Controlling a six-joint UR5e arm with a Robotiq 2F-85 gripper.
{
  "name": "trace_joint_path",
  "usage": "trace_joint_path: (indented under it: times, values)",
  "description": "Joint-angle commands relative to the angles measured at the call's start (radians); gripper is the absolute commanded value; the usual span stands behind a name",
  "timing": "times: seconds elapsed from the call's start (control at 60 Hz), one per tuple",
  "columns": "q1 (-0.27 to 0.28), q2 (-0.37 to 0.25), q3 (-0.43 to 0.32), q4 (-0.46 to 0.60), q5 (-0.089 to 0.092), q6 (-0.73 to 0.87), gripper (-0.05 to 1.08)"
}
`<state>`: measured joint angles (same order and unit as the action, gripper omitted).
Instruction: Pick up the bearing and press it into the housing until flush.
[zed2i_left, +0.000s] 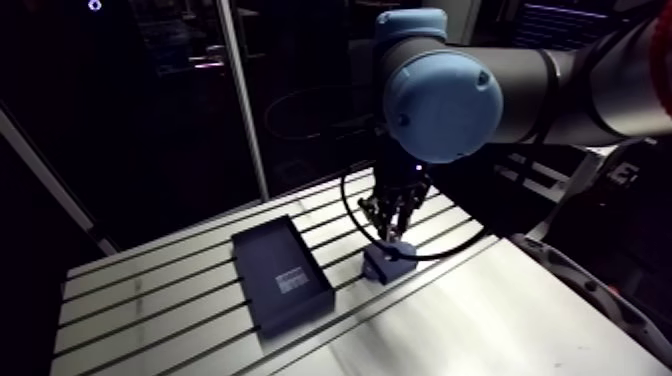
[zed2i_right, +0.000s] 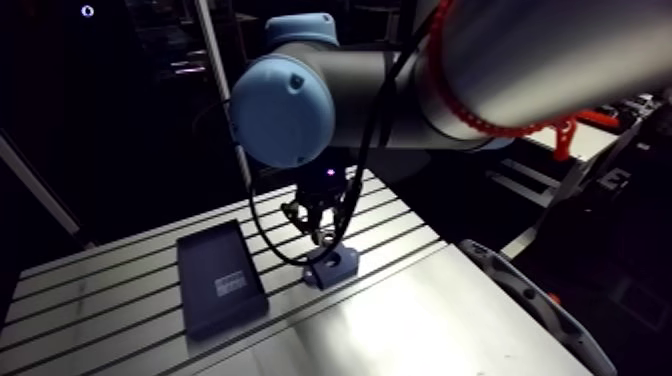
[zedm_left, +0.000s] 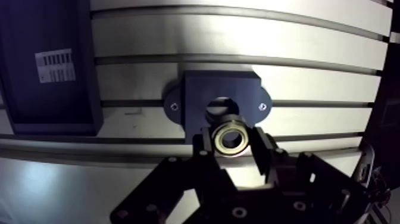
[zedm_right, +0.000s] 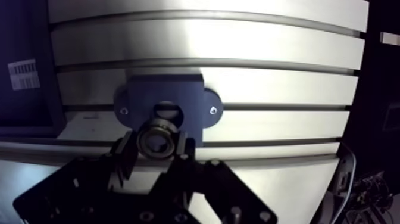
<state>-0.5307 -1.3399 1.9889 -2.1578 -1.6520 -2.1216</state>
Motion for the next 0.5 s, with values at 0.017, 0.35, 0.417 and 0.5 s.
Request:
trace_joint_path:
  times: [0.017,0.35,0.417,0.5]
  values:
    - [-0.005,0.005,0.008,-0.011,0.001,-0.001,0.7]
    - [-0.008,0.015,0.021,-0.012,0.0,0.001,0.7]
    - [-0.012,0.017,0.021,-0.012,0.001,0.001,0.7]
    - [-0.015,0.02,0.024,-0.016,0.001,0.001,0.7]
